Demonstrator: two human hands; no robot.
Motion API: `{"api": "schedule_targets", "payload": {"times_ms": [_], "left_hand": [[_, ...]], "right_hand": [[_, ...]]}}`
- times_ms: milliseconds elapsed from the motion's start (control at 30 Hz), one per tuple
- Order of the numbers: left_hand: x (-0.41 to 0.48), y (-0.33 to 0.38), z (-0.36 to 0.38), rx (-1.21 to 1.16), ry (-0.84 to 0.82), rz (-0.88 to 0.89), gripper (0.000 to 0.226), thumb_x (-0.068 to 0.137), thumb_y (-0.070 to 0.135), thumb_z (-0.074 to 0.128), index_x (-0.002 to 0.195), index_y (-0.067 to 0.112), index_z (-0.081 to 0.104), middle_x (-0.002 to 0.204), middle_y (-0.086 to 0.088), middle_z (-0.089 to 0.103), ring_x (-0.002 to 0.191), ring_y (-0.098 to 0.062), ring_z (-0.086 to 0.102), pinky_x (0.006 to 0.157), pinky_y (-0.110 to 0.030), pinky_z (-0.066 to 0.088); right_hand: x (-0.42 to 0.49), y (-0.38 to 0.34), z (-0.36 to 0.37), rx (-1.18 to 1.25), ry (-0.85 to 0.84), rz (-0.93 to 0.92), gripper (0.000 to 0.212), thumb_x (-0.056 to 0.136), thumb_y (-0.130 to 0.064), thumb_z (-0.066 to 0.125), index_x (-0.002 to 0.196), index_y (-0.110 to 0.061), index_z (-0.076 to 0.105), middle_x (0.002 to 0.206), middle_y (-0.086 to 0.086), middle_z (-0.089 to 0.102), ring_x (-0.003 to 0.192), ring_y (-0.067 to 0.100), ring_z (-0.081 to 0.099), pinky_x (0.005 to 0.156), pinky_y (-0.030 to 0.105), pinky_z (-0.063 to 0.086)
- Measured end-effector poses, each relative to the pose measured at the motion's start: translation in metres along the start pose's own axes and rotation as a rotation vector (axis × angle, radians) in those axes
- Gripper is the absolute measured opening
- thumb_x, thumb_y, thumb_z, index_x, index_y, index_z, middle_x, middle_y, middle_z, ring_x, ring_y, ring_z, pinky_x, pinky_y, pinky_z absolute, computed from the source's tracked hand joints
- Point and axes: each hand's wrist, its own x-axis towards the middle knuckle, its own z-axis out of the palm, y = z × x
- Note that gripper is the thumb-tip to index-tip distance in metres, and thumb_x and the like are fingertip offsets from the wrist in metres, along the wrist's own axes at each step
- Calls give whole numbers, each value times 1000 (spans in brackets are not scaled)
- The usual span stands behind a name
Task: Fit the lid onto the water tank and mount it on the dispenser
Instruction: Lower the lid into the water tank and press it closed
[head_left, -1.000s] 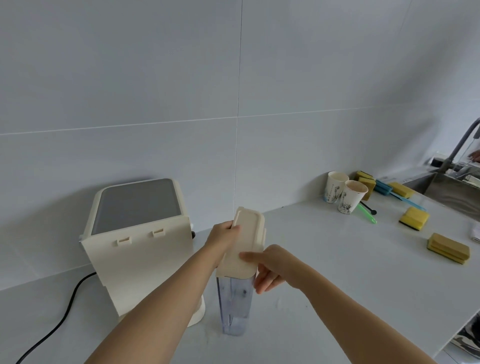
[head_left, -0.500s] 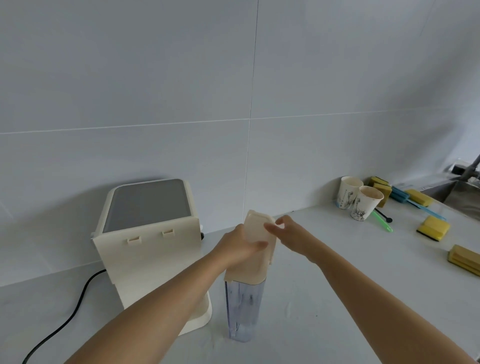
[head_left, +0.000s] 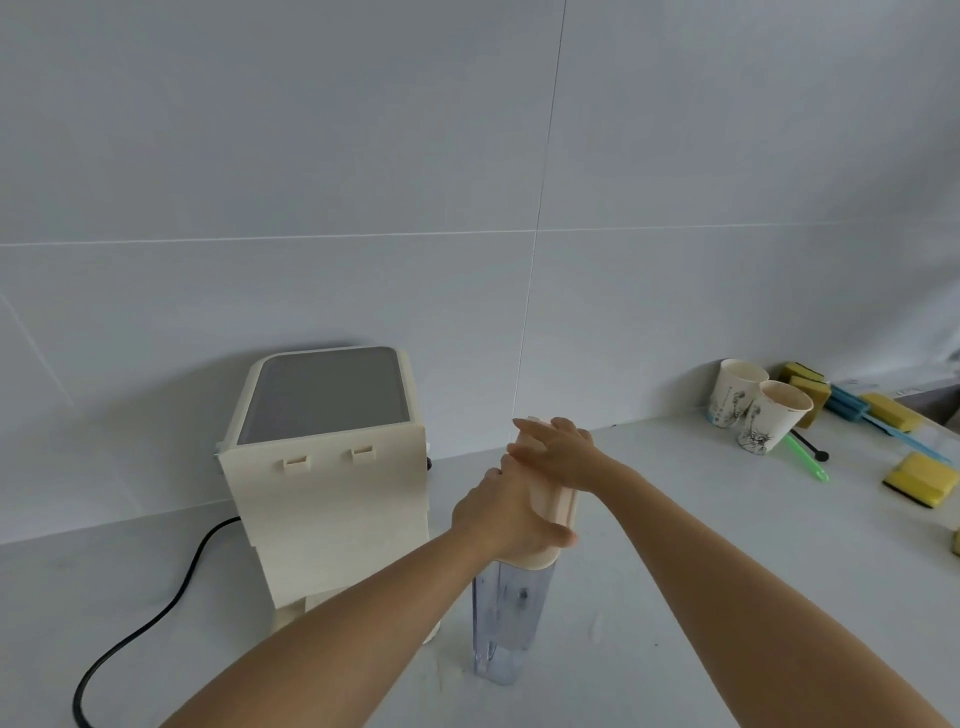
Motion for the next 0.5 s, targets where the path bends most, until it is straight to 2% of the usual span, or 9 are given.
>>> {"api": "schedule_targets", "payload": {"times_ms": [167,333,500], "left_hand": [[0,0,2,35,-4,-19,103,56,48,76,136,14,20,128,-7,47,115,-27,50,89,-37,45],[2,-1,-3,79,-18,30,92,55,45,76,129,18,30,123,-2,53,110,-24,52,83,-36,46],[3,-1,-16,198,-115,117,88,55,40,77,129,28,31,117,0,58,104,-24,55,80,-36,48]], "right_hand": [[1,3,4,-29,44,-6,46,85,-49,39,130,-41,33,142,6,26,131,30,20,106,47,24],[0,12,1,-57,66,37,45,82,-53,40,125,-40,37,133,10,33,125,32,29,102,47,32],[-6,29,-3,-62,116,74,43,80,-57,40,116,-34,41,112,8,39,101,30,45,90,43,44]]}}
